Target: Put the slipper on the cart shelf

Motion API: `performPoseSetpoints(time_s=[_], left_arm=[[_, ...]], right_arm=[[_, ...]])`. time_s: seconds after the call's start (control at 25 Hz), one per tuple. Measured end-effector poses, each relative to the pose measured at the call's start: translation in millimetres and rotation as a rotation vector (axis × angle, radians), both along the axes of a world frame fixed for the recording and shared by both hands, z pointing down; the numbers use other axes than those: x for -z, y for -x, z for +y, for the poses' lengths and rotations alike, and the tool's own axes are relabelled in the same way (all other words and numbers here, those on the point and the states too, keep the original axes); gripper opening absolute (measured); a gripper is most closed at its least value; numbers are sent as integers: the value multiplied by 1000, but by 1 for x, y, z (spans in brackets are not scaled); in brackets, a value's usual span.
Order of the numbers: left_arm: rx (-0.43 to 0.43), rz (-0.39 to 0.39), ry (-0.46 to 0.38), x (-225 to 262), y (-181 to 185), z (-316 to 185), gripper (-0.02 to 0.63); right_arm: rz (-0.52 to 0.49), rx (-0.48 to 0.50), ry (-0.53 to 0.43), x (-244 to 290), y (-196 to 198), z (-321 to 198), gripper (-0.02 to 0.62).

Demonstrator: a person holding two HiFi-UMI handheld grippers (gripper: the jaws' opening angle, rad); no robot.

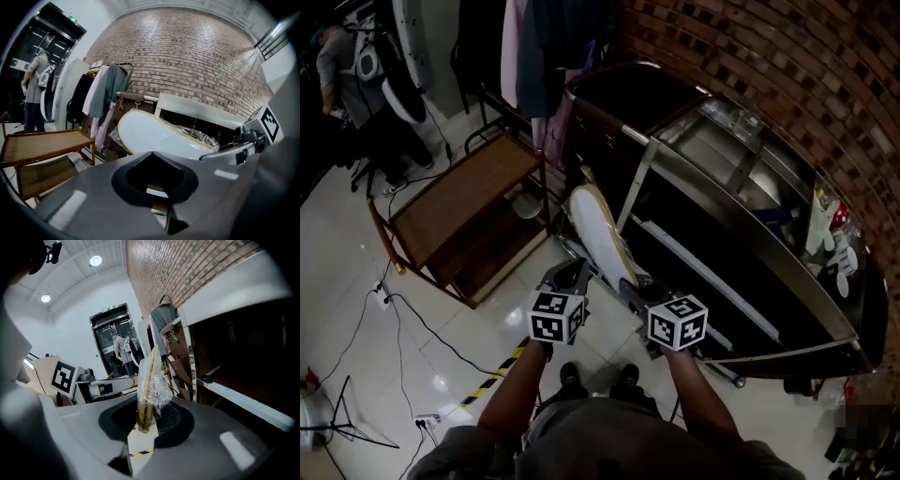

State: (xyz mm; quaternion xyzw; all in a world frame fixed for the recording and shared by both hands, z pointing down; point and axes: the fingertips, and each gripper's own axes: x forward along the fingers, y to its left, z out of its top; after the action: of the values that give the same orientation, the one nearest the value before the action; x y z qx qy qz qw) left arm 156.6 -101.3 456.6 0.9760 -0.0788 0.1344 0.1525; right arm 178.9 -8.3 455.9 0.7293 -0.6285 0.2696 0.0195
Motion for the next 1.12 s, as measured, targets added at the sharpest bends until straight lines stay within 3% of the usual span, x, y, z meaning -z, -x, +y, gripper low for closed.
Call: performPoseSetpoints(time_s=[0.2, 0.48, 0.8, 1.12], left_arm=[[-105, -11, 14, -5, -44, 64, 8], [-314, -33, 13, -10, -97, 175, 8], [-495, -48, -7, -8, -133, 270, 8], [-617, -65, -43, -7, -164, 336, 8]], right_arm=[[-4, -85, 21, -5, -30, 74, 63], [-26, -292, 21, -13, -71, 176, 64], [-45, -548, -6, -15, -110, 280, 64], [-68, -780, -16, -28, -154, 372, 64]])
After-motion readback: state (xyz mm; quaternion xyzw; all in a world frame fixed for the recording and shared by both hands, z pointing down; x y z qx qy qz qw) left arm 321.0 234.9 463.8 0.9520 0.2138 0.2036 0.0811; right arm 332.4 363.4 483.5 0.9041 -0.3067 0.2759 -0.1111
